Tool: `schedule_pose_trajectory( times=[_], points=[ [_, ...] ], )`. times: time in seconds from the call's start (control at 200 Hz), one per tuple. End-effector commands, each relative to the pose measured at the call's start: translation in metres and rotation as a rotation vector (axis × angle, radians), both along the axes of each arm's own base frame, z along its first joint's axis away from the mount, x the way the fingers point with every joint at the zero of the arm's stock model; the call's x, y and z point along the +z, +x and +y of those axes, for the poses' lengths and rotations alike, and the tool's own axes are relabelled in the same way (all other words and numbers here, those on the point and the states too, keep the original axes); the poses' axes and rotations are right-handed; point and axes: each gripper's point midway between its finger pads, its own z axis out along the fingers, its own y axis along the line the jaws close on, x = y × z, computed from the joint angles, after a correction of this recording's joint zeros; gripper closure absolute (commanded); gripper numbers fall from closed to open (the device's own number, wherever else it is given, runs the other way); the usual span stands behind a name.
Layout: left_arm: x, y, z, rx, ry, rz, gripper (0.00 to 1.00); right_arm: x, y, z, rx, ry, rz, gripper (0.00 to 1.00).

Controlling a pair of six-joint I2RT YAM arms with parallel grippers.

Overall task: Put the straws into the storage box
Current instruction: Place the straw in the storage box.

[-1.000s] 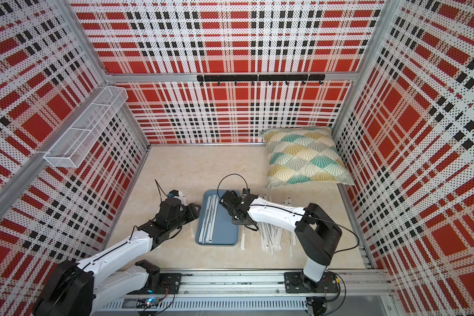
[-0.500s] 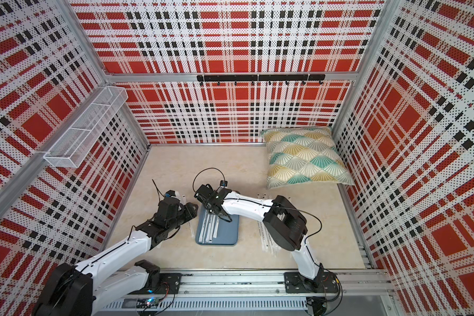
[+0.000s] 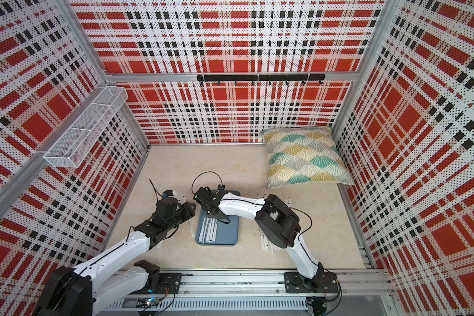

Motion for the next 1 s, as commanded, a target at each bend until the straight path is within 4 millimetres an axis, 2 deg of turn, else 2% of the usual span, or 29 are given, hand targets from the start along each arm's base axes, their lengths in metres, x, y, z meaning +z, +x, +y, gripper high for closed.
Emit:
schedule_pose_trajectory(
  times=[0.0,0.271,0.446,0.676,0.807,0.997],
  points=[
    [0.010,0.005,0.001,0.000,-0.004,-0.024,0.42,-0.007,0.000,0.006,0.014,0.003,0.012,0.84],
    [0.009,0.006,0.005,0.010,-0.005,-0.018,0.44,-0.007,0.001,0.007,0.021,0.008,0.014,0.79],
    [-0.002,0.008,0.014,0.029,0.001,0.018,0.52,-0.002,0.003,0.007,0.008,0.025,0.008,0.78],
    [-0.014,0.013,0.017,0.033,0.019,0.052,0.56,0.022,0.005,0.013,-0.005,0.111,0.001,0.76],
    [-0.023,0.017,0.014,0.021,0.029,0.075,0.55,0.037,0.006,0.012,-0.013,0.137,-0.019,0.70],
    [-0.040,0.023,0.013,0.016,0.137,0.133,0.57,0.073,0.017,-0.005,-0.003,0.104,-0.120,0.64]
  ],
)
